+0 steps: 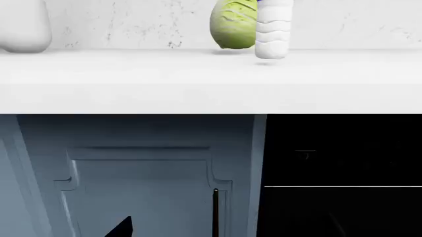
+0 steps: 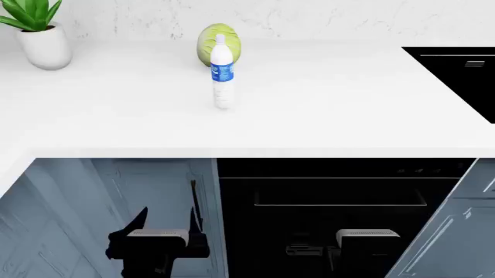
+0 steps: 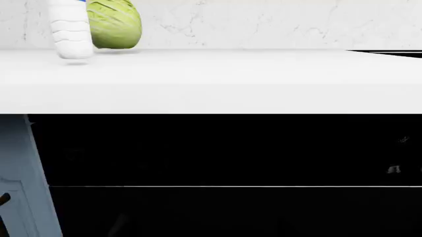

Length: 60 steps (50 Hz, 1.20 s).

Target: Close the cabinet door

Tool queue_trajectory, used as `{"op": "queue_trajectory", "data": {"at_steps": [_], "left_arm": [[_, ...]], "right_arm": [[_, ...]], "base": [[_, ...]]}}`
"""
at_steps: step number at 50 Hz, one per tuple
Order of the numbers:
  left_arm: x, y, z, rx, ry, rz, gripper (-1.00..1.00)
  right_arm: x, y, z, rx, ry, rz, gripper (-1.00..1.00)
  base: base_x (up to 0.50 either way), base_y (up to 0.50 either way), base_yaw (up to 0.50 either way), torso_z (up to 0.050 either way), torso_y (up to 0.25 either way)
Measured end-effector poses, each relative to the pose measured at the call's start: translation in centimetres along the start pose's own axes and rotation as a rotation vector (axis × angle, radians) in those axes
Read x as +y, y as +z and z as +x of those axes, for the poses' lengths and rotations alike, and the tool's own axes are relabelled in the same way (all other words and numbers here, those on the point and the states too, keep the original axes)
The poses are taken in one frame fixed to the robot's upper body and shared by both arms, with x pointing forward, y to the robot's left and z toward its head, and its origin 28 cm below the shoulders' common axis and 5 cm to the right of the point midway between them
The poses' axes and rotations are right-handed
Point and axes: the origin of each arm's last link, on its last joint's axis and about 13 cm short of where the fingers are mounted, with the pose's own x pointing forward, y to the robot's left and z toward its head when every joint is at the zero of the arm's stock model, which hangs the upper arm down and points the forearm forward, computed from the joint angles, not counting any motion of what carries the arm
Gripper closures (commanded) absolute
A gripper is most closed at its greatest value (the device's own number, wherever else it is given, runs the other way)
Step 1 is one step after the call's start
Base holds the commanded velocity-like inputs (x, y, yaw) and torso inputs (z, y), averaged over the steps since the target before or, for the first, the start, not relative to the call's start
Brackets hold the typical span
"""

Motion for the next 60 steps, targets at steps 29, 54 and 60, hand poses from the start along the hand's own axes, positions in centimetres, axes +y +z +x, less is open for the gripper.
{"op": "queue_trajectory", "data": {"at_steps": [29, 54, 60], "left_arm": [[0.3, 6.1, 0.4, -0.246, -0.153, -0.16, -1.0], [3.3, 17.9, 2.8, -0.615, -0.155, -0.043, -1.0], [4.3, 19.3, 3.7, -0.649, -0.133, -0.005, -1.0]], "right_arm": [[-0.5, 4.2, 0.2, -0.219, 0.006, -0.065, -1.0], [-3.7, 14.4, -0.4, -0.521, -0.087, -0.218, -1.0], [-4.5, 16.0, -1.1, -0.555, -0.118, -0.261, -1.0]], "base": [[0.0, 0.0, 0.0, 0.0, 0.0], [0.0, 0.0, 0.0, 0.0, 0.0], [0.0, 0.0, 0.0, 0.0, 0.0]]}}
